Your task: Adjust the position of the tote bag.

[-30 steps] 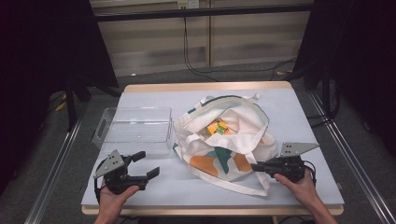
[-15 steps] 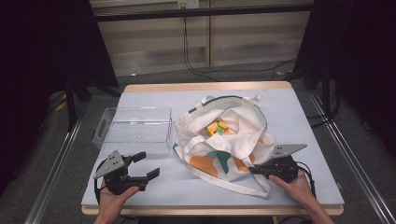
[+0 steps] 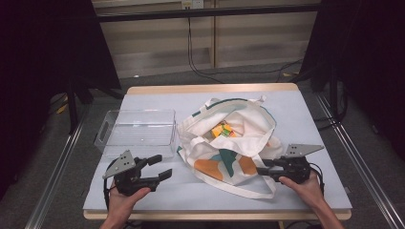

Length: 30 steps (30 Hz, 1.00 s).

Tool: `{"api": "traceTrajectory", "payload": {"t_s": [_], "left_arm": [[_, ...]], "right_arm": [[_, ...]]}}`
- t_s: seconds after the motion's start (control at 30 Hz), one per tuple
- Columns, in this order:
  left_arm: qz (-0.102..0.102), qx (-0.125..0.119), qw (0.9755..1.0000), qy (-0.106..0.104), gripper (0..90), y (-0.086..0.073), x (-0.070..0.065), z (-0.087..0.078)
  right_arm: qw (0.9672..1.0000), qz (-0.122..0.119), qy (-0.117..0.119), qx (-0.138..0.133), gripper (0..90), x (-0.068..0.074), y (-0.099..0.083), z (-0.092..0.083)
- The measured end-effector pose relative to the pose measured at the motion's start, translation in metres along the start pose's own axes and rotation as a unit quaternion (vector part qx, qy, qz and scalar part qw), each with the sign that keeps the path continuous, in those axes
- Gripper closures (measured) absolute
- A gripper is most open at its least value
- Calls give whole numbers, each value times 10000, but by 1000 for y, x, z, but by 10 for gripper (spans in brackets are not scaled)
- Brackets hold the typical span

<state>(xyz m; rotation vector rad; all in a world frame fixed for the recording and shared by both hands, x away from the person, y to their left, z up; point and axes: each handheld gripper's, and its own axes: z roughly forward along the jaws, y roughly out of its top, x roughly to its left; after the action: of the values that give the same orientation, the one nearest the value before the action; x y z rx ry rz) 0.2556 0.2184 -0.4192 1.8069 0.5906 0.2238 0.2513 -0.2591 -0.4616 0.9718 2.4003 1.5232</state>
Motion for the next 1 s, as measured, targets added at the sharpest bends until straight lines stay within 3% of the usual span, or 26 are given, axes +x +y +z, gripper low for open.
{"api": "traceTrajectory", "payload": {"t_s": [0.07, 0.17, 0.3, 0.5, 0.57, 0.8, 1.0], "left_arm": [[129, 104, 9999, -30, 373, 7, -5, 5], [138, 147, 9993, -321, 397, 13, -9, 19], [217, 299, 9983, -456, 409, 16, -14, 33], [312, 416, 9970, -579, 454, 25, -19, 53], [371, 411, 9957, -738, 463, 34, -22, 62], [638, 482, 9928, -895, 451, 54, -29, 82], [700, 458, 9927, -864, 418, 70, -27, 95]], "right_arm": [[9999, -6, -81, -81, 507, 1, 4, -5], [9997, 13, -145, -210, 478, 0, 6, -11], [9994, 20, -182, -290, 473, 0, 7, -17], [9988, -25, -268, -402, 579, -1, 18, -26], [9986, -79, -278, -448, 637, -4, 28, -29], [9978, -95, -370, -550, 676, -16, 43, -35], [9960, -104, -614, -641, 654, -36, 65, -39]]}}
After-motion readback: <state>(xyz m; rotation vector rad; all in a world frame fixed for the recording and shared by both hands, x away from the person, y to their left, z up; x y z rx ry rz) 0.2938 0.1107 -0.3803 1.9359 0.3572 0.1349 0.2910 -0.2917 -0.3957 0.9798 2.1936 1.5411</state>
